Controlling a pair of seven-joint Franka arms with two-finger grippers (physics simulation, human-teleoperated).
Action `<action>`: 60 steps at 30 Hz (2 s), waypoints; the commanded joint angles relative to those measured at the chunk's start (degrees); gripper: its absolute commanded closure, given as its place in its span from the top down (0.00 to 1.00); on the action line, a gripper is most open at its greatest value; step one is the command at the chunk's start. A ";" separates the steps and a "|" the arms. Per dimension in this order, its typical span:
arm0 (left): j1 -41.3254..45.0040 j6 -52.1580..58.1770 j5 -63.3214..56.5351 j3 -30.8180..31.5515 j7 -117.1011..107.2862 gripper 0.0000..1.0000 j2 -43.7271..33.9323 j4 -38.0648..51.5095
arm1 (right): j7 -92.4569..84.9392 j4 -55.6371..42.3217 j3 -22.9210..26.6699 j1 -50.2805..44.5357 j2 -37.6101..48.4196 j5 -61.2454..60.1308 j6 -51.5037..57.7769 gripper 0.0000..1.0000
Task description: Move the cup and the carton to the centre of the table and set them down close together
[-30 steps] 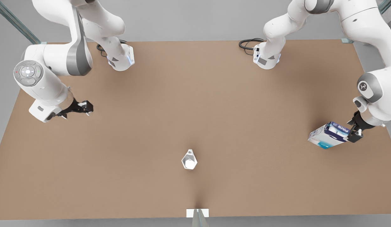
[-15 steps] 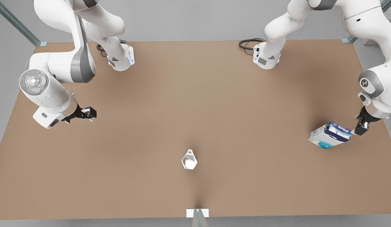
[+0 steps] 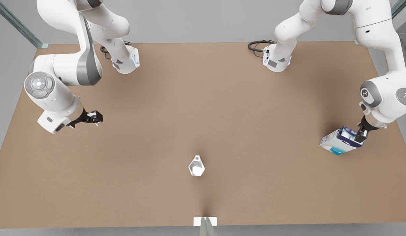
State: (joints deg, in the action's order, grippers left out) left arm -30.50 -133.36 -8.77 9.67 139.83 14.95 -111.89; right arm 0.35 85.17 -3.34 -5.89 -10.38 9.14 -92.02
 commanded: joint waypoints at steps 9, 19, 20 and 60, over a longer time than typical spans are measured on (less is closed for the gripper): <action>0.71 -1.90 -0.55 0.00 -0.44 0.99 1.23 -2.20 | 0.96 0.00 0.00 -0.09 -0.08 0.00 0.00 1.00; 0.89 -1.99 -0.55 0.97 -0.53 0.58 0.70 -2.28 | 1.58 0.00 0.00 -0.17 -0.17 0.00 -0.09 1.00; 0.89 -1.90 -0.55 1.50 -1.40 0.58 0.09 -2.20 | 1.58 0.00 0.00 -0.17 -0.26 0.00 -0.09 1.00; 70.67 12.07 -1.96 -2.81 -92.64 0.60 16.17 24.87 | 1.58 0.00 0.00 -0.09 -0.26 -0.44 -0.79 1.00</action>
State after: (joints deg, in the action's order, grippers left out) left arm 40.16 -121.30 -12.18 6.86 46.73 31.24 -87.02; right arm 1.93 85.17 -3.34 -5.98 -10.64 8.70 -92.81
